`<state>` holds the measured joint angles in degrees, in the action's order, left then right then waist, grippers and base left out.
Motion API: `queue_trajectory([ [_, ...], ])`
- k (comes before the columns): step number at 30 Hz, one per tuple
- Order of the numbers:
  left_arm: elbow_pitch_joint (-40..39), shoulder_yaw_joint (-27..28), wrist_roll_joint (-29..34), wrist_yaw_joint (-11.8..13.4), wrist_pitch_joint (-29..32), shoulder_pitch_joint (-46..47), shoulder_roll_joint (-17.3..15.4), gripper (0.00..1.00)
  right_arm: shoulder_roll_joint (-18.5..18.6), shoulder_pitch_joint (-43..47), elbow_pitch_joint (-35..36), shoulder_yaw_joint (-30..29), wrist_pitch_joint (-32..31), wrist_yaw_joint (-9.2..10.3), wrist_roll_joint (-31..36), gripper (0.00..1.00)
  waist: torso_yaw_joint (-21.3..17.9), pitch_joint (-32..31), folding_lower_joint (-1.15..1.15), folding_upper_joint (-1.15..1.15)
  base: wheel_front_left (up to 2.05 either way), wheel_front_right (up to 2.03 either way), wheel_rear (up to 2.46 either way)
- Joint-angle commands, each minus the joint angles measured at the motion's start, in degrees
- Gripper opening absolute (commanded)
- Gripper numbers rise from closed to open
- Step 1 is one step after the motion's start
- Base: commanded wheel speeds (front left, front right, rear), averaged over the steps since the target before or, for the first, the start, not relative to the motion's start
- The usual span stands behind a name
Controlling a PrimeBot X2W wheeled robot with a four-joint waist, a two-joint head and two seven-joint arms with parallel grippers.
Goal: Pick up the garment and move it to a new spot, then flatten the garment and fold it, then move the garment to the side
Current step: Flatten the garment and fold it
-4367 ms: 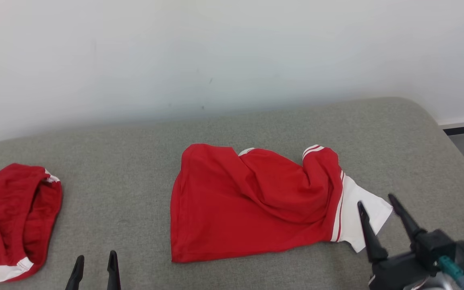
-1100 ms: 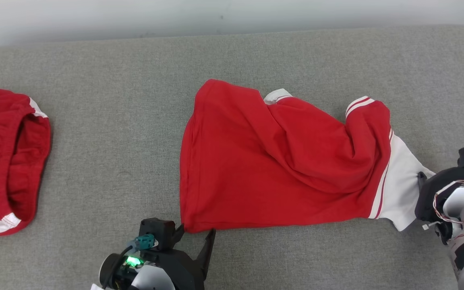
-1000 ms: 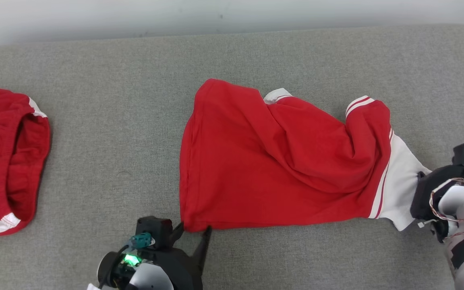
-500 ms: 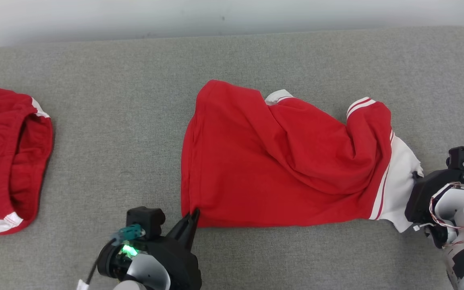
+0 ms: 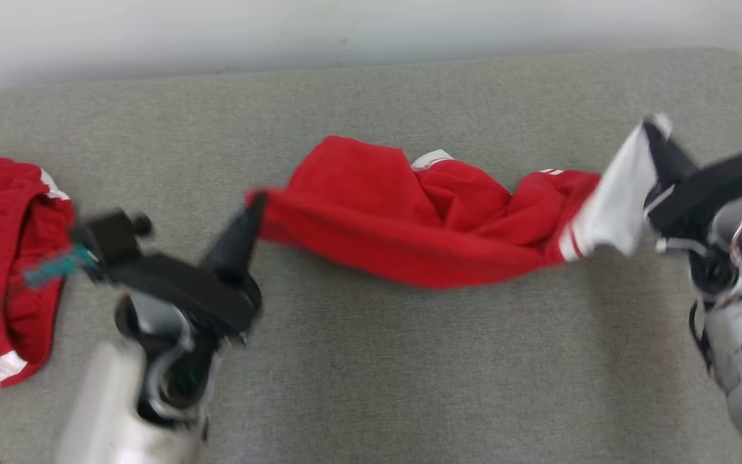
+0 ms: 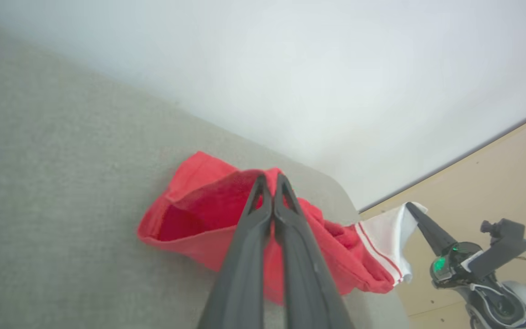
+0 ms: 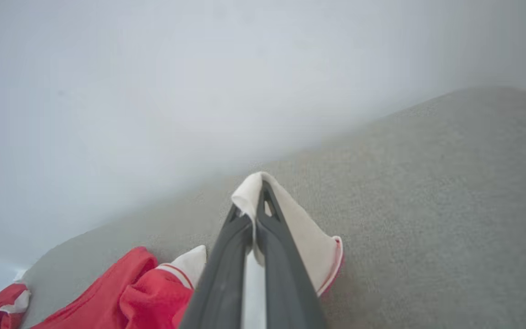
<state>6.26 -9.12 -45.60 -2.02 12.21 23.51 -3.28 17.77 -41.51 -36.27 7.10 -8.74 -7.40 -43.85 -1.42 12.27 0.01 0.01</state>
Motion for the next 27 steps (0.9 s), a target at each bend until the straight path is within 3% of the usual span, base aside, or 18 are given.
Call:
queue_trajectory([
  [1, -0.2, 1.7, -2.9, -0.3, 1.2, 3.1, -0.2, 0.00, 0.2, -2.1, 1.7, -0.4, -0.1, -0.17, -0.8, 0.00, -0.8, 0.4, -0.01, -0.01, 0.00, 0.00, 0.00],
  [8, 3.1, 7.8, -9.9, 3.1, 7.0, 16.2, -2.4, 0.00, -3.0, -13.0, 2.5, -3.5, -0.4, -0.17, -0.1, 0.00, -3.8, 3.6, -0.01, -0.01, 0.00, 0.00, 0.00],
  [14, 6.1, 11.5, -9.2, 5.9, 4.9, 29.9, -4.6, 0.00, -8.3, -26.2, -3.1, -7.3, 2.4, -0.17, 2.3, 0.00, -5.8, 9.8, -0.01, -0.01, 0.00, 0.00, 0.00],
  [22, 12.9, 12.9, -5.9, 4.0, -4.5, 47.4, -5.7, 0.00, -11.1, -43.6, -8.2, -12.1, 12.8, -0.17, 6.9, 0.00, -5.7, 17.1, -0.01, -0.01, 0.00, 0.00, 0.00],
  [27, 15.3, 13.1, -4.2, 2.9, -8.9, 54.0, -6.5, 0.00, -11.9, -51.8, -8.1, -13.5, 18.8, -0.17, 6.3, 0.00, -5.9, 19.2, -0.01, -0.01, 0.00, 0.00, 0.00],
])
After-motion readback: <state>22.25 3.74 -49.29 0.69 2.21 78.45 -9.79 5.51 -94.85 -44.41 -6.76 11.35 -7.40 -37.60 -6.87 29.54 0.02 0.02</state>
